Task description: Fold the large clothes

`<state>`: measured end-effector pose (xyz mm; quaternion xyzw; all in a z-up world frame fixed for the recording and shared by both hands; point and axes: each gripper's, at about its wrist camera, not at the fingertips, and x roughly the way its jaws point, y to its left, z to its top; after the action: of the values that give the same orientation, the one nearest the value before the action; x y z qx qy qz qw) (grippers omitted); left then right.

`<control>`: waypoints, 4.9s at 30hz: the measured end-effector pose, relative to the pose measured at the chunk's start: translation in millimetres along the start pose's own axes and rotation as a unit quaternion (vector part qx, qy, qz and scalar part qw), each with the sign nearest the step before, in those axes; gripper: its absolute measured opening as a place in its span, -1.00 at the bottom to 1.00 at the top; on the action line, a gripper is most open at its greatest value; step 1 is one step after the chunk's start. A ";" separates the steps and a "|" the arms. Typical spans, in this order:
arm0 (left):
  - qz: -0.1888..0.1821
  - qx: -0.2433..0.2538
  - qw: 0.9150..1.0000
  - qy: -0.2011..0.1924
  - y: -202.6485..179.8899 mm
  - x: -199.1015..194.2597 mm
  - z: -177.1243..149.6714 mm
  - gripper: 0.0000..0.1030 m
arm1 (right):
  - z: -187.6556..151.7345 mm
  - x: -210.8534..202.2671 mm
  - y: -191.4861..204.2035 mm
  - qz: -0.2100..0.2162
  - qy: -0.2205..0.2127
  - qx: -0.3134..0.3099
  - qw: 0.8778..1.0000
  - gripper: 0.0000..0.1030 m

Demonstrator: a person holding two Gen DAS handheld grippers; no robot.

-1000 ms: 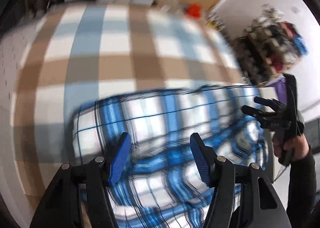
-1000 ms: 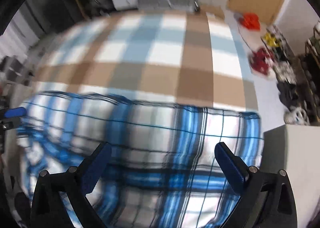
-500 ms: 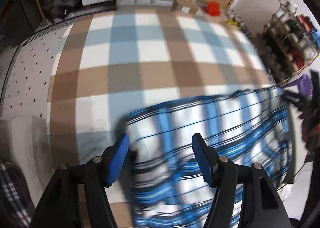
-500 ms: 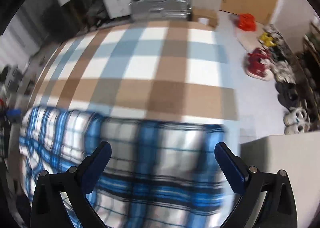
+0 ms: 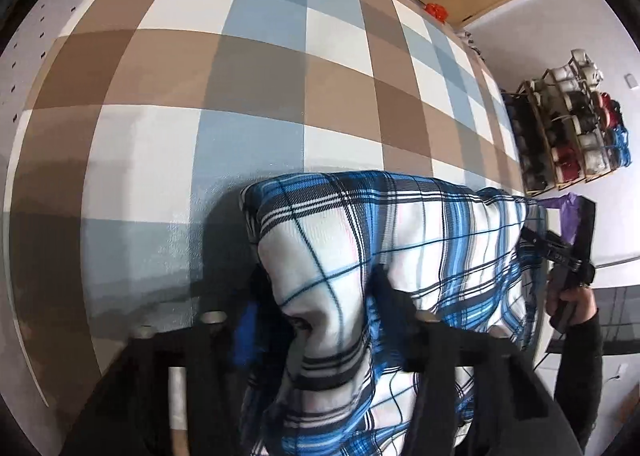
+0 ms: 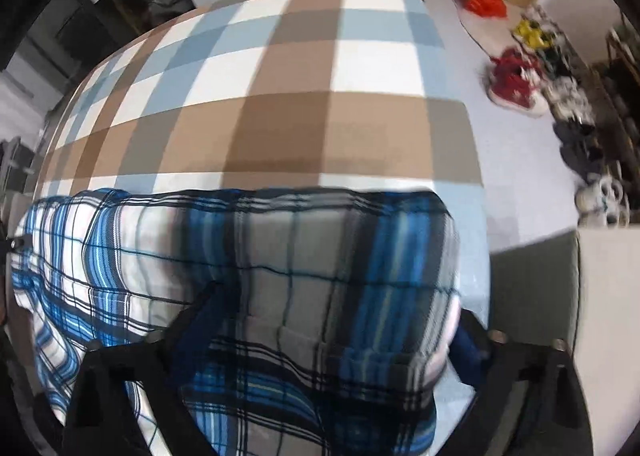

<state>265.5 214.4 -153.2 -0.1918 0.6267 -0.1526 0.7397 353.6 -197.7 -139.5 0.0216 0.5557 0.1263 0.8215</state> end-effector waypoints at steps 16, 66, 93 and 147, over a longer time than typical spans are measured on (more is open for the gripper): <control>0.053 -0.033 0.996 -0.062 9.5 -14.6 59.0 -0.56 | 56.8 13.7 14.4 -0.013 -0.074 -0.019 0.997 0.23; 0.050 0.001 0.995 -0.088 2.7 -63.5 -64.2 0.02 | -33.7 -34.3 69.1 -0.001 -0.082 0.001 0.997 1.00; 0.139 0.026 0.983 -0.115 25.1 -68.6 -266.4 0.23 | -244.3 -125.1 189.6 0.211 -0.297 -0.025 0.931 1.00; 0.209 0.141 0.961 -0.111 -8.4 -36.0 -289.1 -0.44 | -251.2 -128.0 169.0 0.241 -0.300 0.019 0.923 1.00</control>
<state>-25.4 197.1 -158.6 0.0339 0.5387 -0.0595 0.8397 47.0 -90.2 -89.4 0.2073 0.2638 0.2978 0.8938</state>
